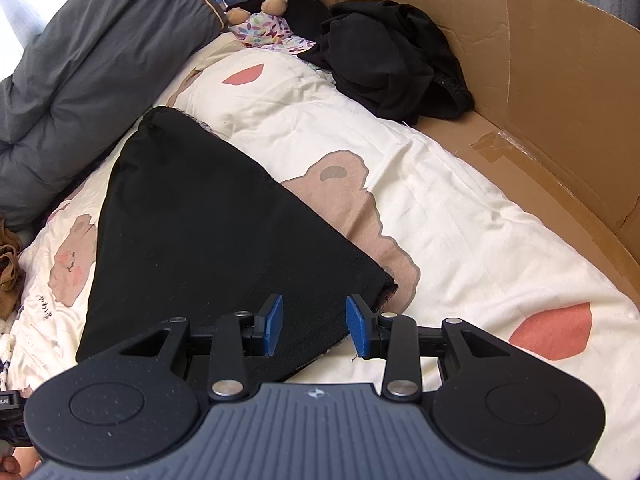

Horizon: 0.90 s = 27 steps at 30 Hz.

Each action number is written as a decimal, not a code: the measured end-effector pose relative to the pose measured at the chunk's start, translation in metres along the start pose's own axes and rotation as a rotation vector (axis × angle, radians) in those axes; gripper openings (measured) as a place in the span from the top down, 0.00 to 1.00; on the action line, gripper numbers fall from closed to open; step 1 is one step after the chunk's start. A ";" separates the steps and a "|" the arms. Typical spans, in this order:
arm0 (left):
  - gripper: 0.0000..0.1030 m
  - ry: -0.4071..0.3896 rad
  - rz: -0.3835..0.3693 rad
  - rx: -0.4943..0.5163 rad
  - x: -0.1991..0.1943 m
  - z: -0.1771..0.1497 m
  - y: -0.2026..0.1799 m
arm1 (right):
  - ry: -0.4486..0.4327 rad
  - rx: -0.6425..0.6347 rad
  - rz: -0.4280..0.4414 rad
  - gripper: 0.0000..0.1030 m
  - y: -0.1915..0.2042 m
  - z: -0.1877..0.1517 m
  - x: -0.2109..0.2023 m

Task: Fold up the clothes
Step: 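Press the folded shorts edge flat with the left gripper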

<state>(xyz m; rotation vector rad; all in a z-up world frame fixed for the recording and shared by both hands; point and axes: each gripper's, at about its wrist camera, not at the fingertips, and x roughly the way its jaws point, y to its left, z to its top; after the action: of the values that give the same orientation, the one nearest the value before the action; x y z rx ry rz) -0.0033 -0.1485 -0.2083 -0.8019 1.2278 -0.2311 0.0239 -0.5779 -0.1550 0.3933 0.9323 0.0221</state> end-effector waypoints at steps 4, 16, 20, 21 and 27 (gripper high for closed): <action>0.47 0.003 0.026 -0.002 0.010 -0.006 0.002 | 0.003 0.008 0.000 0.62 -0.002 -0.004 -0.002; 0.46 -0.003 0.008 -0.052 0.031 -0.015 0.009 | 0.024 0.009 -0.003 0.62 -0.012 -0.006 0.003; 0.45 -0.011 -0.015 -0.054 0.037 -0.018 0.011 | 0.031 0.014 0.001 0.62 -0.015 -0.004 0.008; 0.45 -0.025 -0.034 -0.065 0.037 -0.019 0.013 | 0.031 0.015 0.000 0.62 -0.017 -0.004 0.009; 0.47 -0.068 -0.108 -0.076 0.038 -0.024 0.022 | 0.033 0.028 -0.005 0.62 -0.028 0.000 0.017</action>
<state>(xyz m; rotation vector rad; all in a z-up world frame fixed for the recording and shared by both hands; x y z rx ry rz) -0.0170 -0.1644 -0.2542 -0.9363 1.1360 -0.2444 0.0302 -0.6009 -0.1774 0.4181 0.9673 0.0113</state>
